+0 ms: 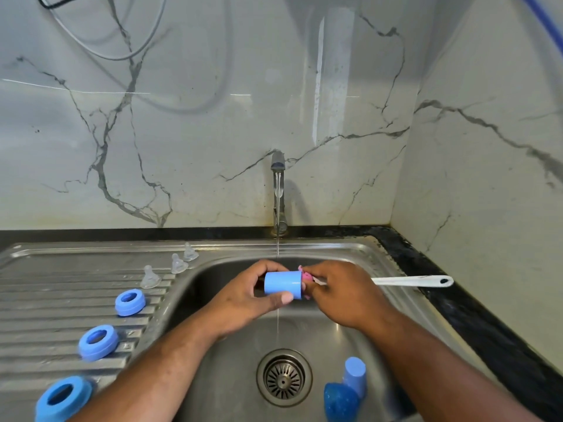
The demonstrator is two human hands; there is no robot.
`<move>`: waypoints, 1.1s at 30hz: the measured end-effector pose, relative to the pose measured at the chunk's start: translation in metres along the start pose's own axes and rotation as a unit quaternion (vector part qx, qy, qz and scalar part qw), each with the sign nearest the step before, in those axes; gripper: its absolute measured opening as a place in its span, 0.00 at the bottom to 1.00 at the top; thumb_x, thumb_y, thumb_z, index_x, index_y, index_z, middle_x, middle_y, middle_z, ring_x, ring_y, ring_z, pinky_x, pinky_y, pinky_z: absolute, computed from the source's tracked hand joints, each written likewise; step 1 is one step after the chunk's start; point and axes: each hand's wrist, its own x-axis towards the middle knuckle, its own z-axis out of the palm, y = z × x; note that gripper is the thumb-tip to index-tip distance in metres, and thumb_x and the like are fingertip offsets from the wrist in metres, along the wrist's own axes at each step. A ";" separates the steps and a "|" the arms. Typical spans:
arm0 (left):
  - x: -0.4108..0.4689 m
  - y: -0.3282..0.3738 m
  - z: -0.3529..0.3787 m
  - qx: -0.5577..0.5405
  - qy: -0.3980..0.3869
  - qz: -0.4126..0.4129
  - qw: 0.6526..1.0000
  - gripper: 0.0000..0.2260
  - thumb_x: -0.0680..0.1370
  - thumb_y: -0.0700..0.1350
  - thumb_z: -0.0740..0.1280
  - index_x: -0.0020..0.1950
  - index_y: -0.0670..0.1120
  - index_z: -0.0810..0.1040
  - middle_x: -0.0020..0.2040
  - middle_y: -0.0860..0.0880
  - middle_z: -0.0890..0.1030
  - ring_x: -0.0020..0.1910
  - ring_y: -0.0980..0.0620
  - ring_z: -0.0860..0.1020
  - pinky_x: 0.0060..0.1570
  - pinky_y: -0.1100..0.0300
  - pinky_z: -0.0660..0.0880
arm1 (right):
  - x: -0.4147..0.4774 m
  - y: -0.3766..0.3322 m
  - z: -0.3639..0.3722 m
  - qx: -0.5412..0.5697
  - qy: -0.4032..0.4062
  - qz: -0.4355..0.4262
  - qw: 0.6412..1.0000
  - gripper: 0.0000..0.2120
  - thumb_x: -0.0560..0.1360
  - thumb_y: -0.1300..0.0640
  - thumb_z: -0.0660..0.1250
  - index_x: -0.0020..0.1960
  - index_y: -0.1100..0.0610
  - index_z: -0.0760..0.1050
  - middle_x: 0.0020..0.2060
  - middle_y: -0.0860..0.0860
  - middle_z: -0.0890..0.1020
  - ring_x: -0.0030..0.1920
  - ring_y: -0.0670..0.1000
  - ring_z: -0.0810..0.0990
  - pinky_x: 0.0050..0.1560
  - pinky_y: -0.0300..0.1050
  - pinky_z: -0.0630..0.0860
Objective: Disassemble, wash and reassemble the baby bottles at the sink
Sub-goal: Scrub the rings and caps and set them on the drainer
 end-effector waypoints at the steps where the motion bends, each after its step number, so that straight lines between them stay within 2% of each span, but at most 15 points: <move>1: 0.000 -0.001 0.002 -0.008 0.004 -0.009 1.000 0.17 0.74 0.54 0.77 0.61 0.53 0.78 0.51 0.54 0.82 0.48 0.58 0.80 0.49 0.62 0.77 | 0.000 0.001 0.002 -0.010 0.011 -0.011 1.000 0.12 0.80 0.45 0.64 0.60 0.43 0.82 0.49 0.45 0.84 0.50 0.49 0.80 0.54 0.46 0.74; 3: 0.000 0.002 0.006 -0.044 0.030 -0.060 0.997 0.20 0.74 0.64 0.72 0.59 0.52 0.80 0.49 0.50 0.83 0.42 0.58 0.80 0.43 0.58 0.76 | 0.001 0.003 0.006 -0.054 0.041 -0.055 0.996 0.14 0.81 0.44 0.63 0.63 0.42 0.80 0.47 0.45 0.82 0.49 0.49 0.79 0.53 0.48 0.69; 5: 0.000 0.003 0.008 -0.103 0.044 -0.149 0.982 0.31 0.75 0.73 0.61 0.57 0.47 0.80 0.44 0.46 0.83 0.37 0.53 0.79 0.36 0.57 0.72 | 0.002 0.004 0.009 -0.101 0.072 -0.113 0.986 0.17 0.80 0.43 0.60 0.65 0.42 0.79 0.45 0.45 0.81 0.48 0.49 0.77 0.48 0.47 0.59; 6: 0.000 0.003 0.008 -0.131 0.034 -0.191 0.972 0.35 0.75 0.74 0.56 0.55 0.44 0.81 0.41 0.45 0.81 0.33 0.51 0.77 0.33 0.59 0.69 | 0.003 0.004 0.009 -0.119 0.078 -0.133 0.981 0.18 0.79 0.43 0.60 0.64 0.43 0.79 0.44 0.44 0.80 0.48 0.48 0.77 0.48 0.46 0.55; 8: 0.000 0.003 0.008 -0.158 0.001 -0.230 0.960 0.37 0.76 0.74 0.53 0.51 0.41 0.82 0.36 0.45 0.77 0.29 0.51 0.72 0.28 0.61 0.64 | 0.003 0.002 0.007 -0.142 0.088 -0.151 0.974 0.17 0.78 0.43 0.61 0.63 0.43 0.80 0.44 0.43 0.80 0.47 0.47 0.77 0.48 0.45 0.56; 10: 0.001 0.003 0.006 -0.179 -0.003 -0.198 0.964 0.31 0.78 0.69 0.58 0.50 0.42 0.81 0.36 0.45 0.76 0.29 0.53 0.70 0.28 0.61 0.63 | 0.004 0.001 0.007 -0.137 0.095 -0.145 0.975 0.16 0.77 0.44 0.62 0.62 0.44 0.81 0.42 0.42 0.79 0.46 0.47 0.77 0.48 0.45 0.59; 13: 0.003 0.003 0.002 -0.160 0.002 -0.084 0.984 0.16 0.79 0.56 0.70 0.58 0.45 0.79 0.43 0.46 0.78 0.35 0.54 0.73 0.32 0.61 0.67 | 0.005 0.006 0.006 -0.033 0.074 -0.076 0.994 0.16 0.77 0.44 0.61 0.59 0.45 0.82 0.41 0.45 0.81 0.45 0.51 0.80 0.44 0.44 0.63; 16: 0.003 0.001 -0.001 -0.105 -0.001 0.015 0.994 0.14 0.78 0.42 0.73 0.62 0.49 0.78 0.52 0.49 0.80 0.44 0.57 0.77 0.42 0.63 0.74 | 0.006 0.012 0.011 0.008 0.058 -0.044 0.997 0.12 0.79 0.47 0.65 0.59 0.44 0.82 0.46 0.46 0.84 0.47 0.50 0.80 0.43 0.43 0.66; 18: 0.003 0.003 0.001 -0.093 0.008 0.040 0.995 0.14 0.76 0.42 0.75 0.59 0.50 0.79 0.53 0.52 0.81 0.46 0.57 0.77 0.48 0.61 0.75 | 0.007 0.014 0.013 0.004 0.064 -0.040 0.997 0.11 0.79 0.48 0.65 0.58 0.44 0.82 0.46 0.46 0.84 0.47 0.50 0.80 0.44 0.45 0.69; 20: 0.003 0.007 0.007 -0.120 0.032 0.024 0.992 0.17 0.74 0.48 0.77 0.60 0.50 0.78 0.52 0.51 0.82 0.45 0.55 0.78 0.48 0.57 0.77 | 0.008 0.014 0.012 -0.013 0.084 -0.051 0.995 0.12 0.79 0.46 0.65 0.58 0.44 0.82 0.43 0.46 0.83 0.46 0.52 0.80 0.45 0.47 0.70; 23: 0.003 0.008 0.012 -0.193 0.097 -0.079 0.973 0.25 0.73 0.62 0.70 0.62 0.49 0.74 0.54 0.44 0.81 0.44 0.49 0.81 0.42 0.54 0.79 | 0.007 0.010 0.010 -0.070 0.092 -0.105 0.988 0.16 0.77 0.43 0.64 0.61 0.44 0.81 0.42 0.45 0.80 0.46 0.50 0.78 0.45 0.47 0.61; 26: 0.003 0.004 0.006 -0.209 0.075 -0.182 0.958 0.31 0.75 0.70 0.60 0.57 0.42 0.77 0.43 0.43 0.82 0.33 0.48 0.78 0.31 0.58 0.72 | 0.005 0.004 0.008 -0.108 0.104 -0.153 0.977 0.16 0.77 0.42 0.63 0.62 0.44 0.81 0.43 0.43 0.79 0.46 0.46 0.76 0.46 0.44 0.55; 29: 0.002 0.000 0.003 -0.188 0.042 -0.157 0.969 0.29 0.79 0.66 0.60 0.51 0.39 0.80 0.37 0.41 0.79 0.27 0.51 0.70 0.28 0.60 0.66 | 0.004 0.001 0.007 -0.111 0.099 -0.145 0.978 0.16 0.78 0.42 0.62 0.61 0.44 0.80 0.41 0.42 0.78 0.45 0.46 0.76 0.46 0.44 0.56; 31: 0.004 0.000 0.001 -0.197 0.042 -0.094 0.975 0.22 0.79 0.60 0.65 0.51 0.40 0.82 0.36 0.43 0.78 0.30 0.51 0.71 0.29 0.59 0.68 | 0.005 0.004 0.006 -0.072 0.086 -0.110 0.988 0.15 0.77 0.42 0.61 0.57 0.45 0.81 0.38 0.42 0.75 0.42 0.48 0.76 0.44 0.45 0.61; 33: 0.006 0.000 -0.003 -0.166 0.038 -0.031 0.985 0.15 0.77 0.53 0.71 0.54 0.42 0.83 0.39 0.45 0.80 0.35 0.48 0.75 0.35 0.58 0.75 | 0.005 0.006 0.005 -0.037 0.068 -0.070 0.995 0.14 0.77 0.41 0.61 0.54 0.45 0.82 0.37 0.42 0.75 0.42 0.48 0.76 0.42 0.45 0.64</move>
